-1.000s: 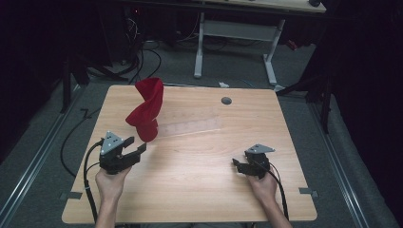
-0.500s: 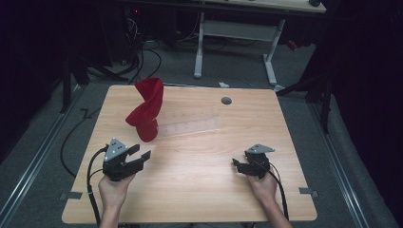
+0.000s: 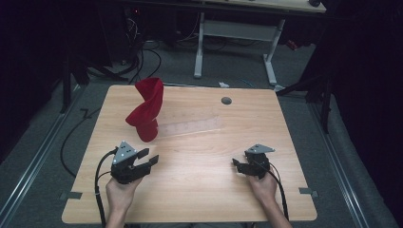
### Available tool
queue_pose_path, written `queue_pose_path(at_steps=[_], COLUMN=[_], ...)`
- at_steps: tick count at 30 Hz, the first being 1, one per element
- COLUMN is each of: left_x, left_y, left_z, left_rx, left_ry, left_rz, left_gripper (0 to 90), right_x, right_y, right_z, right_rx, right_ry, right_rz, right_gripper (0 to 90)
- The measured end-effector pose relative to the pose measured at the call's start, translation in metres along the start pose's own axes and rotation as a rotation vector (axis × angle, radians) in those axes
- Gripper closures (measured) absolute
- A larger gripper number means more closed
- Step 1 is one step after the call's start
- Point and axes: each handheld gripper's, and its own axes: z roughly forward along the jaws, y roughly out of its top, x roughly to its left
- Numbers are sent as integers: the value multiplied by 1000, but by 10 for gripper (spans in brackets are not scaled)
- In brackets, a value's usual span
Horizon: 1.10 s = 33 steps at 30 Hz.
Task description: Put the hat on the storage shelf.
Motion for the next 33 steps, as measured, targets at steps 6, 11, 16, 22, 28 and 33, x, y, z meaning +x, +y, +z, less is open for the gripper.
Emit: queue_pose_path(at_steps=[6, 11, 16, 22, 28, 33], left_x=[-4, -7, -7, -8, -7, -5], left_y=[-7, -14, -18, -25, -32, -37], left_z=[4, 8, 13, 20, 28, 35], left_rx=[7, 19, 36, 49, 69, 91], left_ry=[-14, -15, -12, -16, -15, -4], left_rz=[13, 25, 2, -6, -22, -19], left_gripper=[530, 523, 492, 479, 470, 447], right_x=[0, 0, 0, 0, 0, 0], right_y=[0, 0, 0, 0, 0, 0], right_z=[0, 0, 0, 0, 0, 0], right_rx=[0, 0, 0, 0, -1, -1], right_ry=[0, 0, 0, 0, 0, -1], right_rz=[0, 0, 0, 0, -1, -2], right_gripper=[348, 348, 348, 348, 346, 346])
